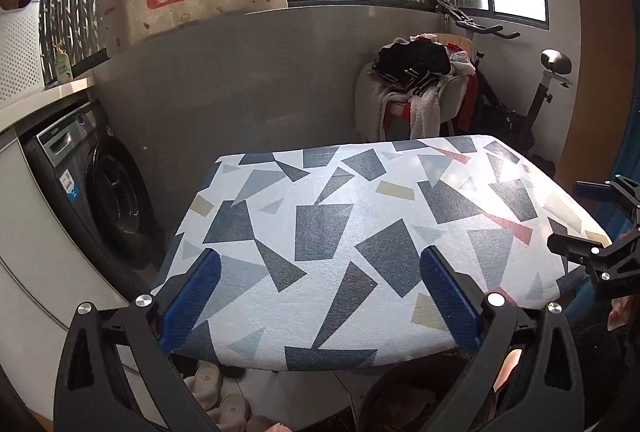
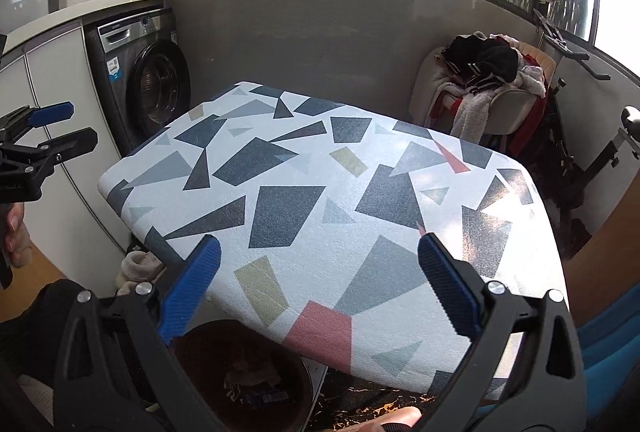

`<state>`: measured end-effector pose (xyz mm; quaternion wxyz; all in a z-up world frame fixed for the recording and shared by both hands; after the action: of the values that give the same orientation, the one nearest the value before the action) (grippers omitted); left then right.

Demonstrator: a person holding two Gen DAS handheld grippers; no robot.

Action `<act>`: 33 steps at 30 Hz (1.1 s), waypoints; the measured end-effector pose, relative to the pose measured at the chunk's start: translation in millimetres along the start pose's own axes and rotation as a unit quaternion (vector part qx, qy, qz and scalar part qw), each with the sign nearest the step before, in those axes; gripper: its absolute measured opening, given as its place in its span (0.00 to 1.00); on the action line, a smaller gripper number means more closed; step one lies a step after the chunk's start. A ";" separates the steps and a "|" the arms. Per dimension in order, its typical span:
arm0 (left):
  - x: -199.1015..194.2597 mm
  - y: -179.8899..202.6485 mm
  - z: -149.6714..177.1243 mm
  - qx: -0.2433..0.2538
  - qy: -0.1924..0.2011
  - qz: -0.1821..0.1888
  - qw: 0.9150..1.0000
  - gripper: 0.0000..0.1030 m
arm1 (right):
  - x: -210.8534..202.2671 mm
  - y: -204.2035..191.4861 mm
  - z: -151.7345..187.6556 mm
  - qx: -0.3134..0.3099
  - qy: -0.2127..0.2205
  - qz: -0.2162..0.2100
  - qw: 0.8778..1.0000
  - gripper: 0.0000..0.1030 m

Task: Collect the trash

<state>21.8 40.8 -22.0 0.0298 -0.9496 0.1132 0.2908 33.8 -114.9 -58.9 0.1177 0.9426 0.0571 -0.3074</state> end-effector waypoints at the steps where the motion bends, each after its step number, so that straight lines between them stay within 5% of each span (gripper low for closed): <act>1: -2.4 2.1 -4.6 0.003 0.004 0.002 1.000 0.94 | -2.9 3.5 -5.6 0.005 0.007 0.001 1.000 0.94; 10: -6.2 6.2 -18.0 -0.016 0.005 0.023 1.000 0.94 | -22.7 15.4 -28.0 0.023 0.041 0.004 0.999 0.94; 33: -5.2 3.7 -14.0 -0.020 0.001 0.024 1.000 0.94 | -24.1 12.1 -23.2 0.027 0.039 0.003 0.999 0.94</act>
<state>24.4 36.5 -7.4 0.0038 -0.9471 0.1305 0.2930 29.7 -121.4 -24.2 0.0905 0.9570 0.0501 -0.2710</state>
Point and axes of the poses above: each gripper's, at about its wrist camera, not at the fingertips, and x roughly the way its jaws point, y to its right, z to its underside, the point moved 2 cm from there along x, roughly the way its jaws point, and after that the axes turned 15 degrees about z, right-handed, at the moved point
